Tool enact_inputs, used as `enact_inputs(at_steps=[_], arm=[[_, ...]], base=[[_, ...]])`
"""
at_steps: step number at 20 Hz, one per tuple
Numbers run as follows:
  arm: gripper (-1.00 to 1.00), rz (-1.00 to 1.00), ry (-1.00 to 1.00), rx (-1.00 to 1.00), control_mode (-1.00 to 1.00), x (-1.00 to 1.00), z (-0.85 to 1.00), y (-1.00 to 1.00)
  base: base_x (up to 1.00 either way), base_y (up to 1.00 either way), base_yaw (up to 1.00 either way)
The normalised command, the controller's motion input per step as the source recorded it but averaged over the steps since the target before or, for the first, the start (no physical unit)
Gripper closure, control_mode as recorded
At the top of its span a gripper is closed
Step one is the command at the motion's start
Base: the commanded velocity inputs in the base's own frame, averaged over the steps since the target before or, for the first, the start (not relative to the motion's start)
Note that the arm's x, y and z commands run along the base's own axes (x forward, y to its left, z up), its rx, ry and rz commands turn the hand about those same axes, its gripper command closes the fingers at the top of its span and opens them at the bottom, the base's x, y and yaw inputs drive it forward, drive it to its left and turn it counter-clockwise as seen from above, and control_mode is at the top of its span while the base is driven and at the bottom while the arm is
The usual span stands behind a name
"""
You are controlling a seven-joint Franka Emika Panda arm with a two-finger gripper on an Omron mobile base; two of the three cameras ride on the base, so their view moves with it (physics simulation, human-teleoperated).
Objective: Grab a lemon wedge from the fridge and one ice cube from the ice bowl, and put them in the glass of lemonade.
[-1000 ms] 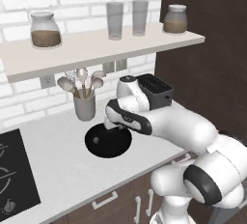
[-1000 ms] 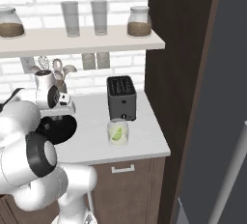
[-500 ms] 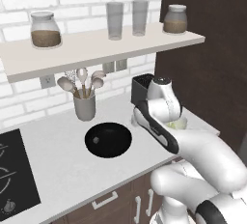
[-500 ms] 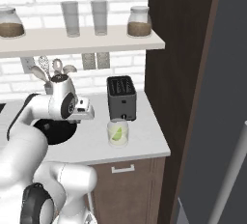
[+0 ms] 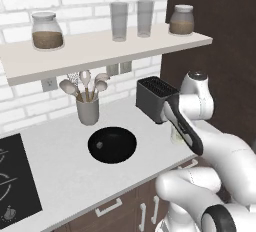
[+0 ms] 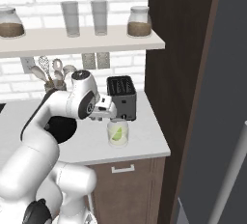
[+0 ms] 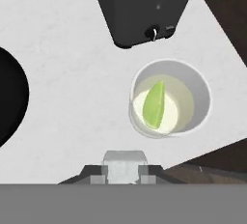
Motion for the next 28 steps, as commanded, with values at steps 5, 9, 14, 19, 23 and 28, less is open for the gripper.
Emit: enact_inputs(at_steps=[5,9,14,19,23,28], arm=[[1.0,-0.14,0.02,0.0,-1.0,0.09,-0.09,-0.52],[1.0,-0.09,0.02,0.02,-1.0,0.04,-0.19,-0.14],[1.0,-0.04,0.0,0.04,-1.0,0.15,-0.29,-0.06],[1.0,-0.01,0.0,0.0,-1.0,0.11,-0.13,-0.06],[1.0,0.0,0.0,0.0,-1.0,0.06,-0.17,-0.03],[1.0,0.0,0.0,0.0,-1.0,0.01,-0.12,-0.06]], base=[[0.0,0.0,0.0],[0.0,0.0,0.0],[0.0,0.0,0.0],[0.0,0.0,0.0],[0.0,0.0,0.0],[0.0,0.0,0.0]])
